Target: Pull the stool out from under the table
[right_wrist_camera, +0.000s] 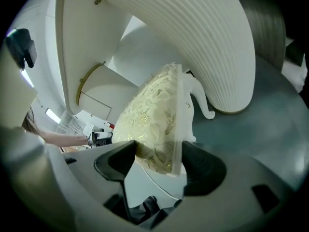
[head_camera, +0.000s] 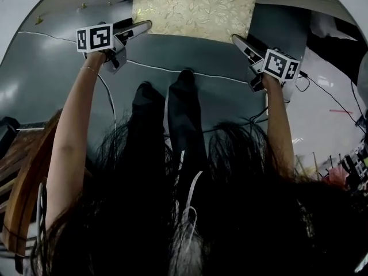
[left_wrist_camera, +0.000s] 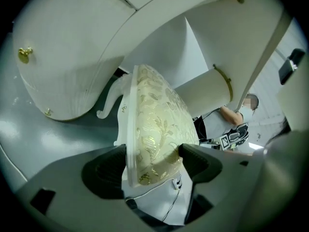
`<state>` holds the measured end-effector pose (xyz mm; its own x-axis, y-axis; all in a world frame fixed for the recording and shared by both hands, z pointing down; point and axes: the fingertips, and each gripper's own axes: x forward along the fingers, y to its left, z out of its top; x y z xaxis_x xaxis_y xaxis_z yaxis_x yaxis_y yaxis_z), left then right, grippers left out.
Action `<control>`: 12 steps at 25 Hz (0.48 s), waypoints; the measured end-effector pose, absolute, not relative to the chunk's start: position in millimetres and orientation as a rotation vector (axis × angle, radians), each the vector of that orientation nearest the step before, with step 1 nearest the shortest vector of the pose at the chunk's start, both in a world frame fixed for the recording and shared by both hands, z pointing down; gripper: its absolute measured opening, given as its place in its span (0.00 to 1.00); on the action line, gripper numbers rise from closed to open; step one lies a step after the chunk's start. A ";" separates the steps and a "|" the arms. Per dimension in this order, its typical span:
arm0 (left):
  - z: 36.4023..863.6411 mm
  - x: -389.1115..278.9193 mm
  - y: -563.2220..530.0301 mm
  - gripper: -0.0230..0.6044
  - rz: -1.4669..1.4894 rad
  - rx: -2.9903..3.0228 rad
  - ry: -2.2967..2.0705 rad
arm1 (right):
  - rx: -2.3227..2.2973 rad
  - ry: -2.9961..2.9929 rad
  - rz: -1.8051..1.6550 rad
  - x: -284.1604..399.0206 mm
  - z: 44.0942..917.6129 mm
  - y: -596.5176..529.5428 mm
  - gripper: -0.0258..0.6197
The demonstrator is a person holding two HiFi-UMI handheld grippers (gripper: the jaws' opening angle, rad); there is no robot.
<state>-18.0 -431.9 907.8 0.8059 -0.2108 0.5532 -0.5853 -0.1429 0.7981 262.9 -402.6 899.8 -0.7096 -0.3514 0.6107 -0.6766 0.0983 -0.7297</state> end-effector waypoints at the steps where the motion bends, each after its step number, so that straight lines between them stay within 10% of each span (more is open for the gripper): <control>1: 906.9 -18.0 -432.1 0.60 0.348 1.710 -0.657 | 1.036 -2.097 1.641 263.0 899.5 -402.6 0.48; 12: 906.9 -16.8 -426.9 0.60 0.403 1.648 -0.688 | 1.080 -2.042 1.627 266.8 897.6 -403.2 0.48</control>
<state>-16.8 -426.9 906.9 0.7618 -0.2125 0.6119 -0.6376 -0.0794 0.7663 266.8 -403.2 897.6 -0.6655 -0.3595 0.6541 -0.7179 0.0687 -0.6927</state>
